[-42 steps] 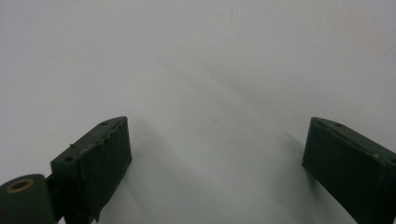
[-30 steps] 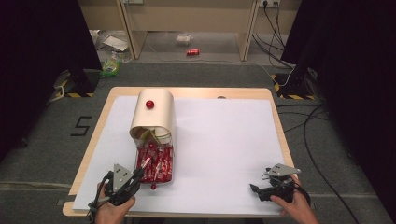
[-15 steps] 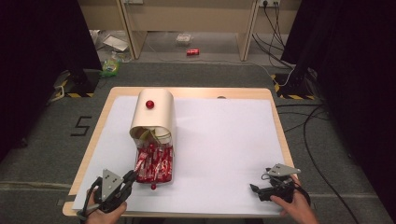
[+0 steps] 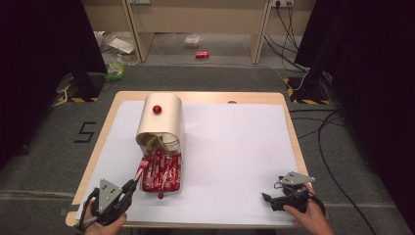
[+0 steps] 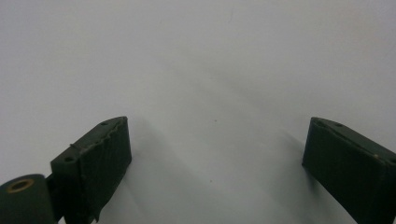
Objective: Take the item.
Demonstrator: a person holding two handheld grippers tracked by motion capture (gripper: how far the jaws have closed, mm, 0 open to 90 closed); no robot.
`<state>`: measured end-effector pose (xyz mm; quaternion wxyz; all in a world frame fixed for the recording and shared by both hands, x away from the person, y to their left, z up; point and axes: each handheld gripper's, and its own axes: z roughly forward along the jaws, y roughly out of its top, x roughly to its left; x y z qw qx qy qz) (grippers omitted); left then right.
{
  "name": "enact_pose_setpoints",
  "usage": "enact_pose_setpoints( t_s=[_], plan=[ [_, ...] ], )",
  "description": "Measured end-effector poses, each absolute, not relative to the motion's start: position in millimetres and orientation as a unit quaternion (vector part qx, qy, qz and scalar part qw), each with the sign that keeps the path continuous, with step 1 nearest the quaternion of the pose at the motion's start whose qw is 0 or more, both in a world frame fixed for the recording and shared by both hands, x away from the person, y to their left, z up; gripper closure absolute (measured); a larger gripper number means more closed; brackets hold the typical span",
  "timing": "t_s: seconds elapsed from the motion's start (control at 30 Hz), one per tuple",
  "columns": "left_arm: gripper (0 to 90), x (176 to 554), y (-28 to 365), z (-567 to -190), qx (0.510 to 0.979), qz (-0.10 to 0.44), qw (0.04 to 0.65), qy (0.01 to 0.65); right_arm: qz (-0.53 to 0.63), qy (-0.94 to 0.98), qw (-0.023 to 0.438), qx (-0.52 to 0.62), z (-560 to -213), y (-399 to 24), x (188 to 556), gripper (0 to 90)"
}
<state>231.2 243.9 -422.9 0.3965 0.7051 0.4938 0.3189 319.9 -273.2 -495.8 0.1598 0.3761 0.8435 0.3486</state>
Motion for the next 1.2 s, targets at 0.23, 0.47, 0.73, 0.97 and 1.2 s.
enact_pose_setpoints(
  t_s=[0.23, 0.47, 0.73, 0.97, 1.2],
  plan=[
    [84.1, 230.1, 254.4, -419.6, 0.695, 0.328, 0.395, 0.503, 0.349, 0.844, 0.16, 0.376, -495.8, -273.2, 320.0, 8.3],
    [84.0, 232.5, 262.5, -420.0, 0.686, 0.333, 0.394, 0.513, 0.349, 0.844, 0.16, 0.376, -495.8, -273.2, 320.0, 8.3],
    [84.1, 241.8, 269.5, -421.5, 0.679, 0.336, 0.393, 0.521, 0.349, 0.844, 0.16, 0.375, -495.8, -273.2, 320.1, 8.2],
    [84.1, 256.3, 275.2, -420.4, 0.67, 0.338, 0.398, 0.528, 0.349, 0.844, 0.16, 0.375, -495.9, -273.3, 320.3, 8.2],
    [84.1, 269.6, 278.5, -419.9, 0.665, 0.338, 0.401, 0.532, 0.349, 0.844, 0.16, 0.376, -495.8, -273.3, 320.2, 8.2]
  ],
)
